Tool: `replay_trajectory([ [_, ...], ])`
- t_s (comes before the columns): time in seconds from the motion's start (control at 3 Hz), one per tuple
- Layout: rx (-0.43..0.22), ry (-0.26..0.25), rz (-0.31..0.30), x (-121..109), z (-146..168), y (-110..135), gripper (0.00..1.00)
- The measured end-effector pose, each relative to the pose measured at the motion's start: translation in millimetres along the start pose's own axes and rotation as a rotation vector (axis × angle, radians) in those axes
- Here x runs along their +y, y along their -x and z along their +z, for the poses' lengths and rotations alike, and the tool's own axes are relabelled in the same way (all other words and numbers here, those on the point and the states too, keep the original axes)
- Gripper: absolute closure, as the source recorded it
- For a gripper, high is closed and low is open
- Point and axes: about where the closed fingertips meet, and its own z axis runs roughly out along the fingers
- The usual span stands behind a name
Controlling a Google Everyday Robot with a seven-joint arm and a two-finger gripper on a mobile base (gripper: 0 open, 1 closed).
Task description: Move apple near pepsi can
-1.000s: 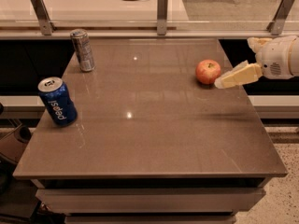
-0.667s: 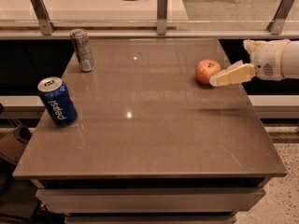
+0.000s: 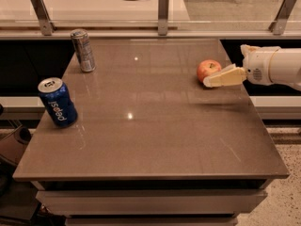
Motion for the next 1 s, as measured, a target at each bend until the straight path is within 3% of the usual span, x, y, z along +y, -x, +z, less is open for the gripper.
replay_trajectory([
  [0.33, -0.004, -0.029, 0.01, -6, 14, -8, 0.0],
  [1.0, -0.061, 0.011, 0.034, 0, 53, -10, 0.0],
])
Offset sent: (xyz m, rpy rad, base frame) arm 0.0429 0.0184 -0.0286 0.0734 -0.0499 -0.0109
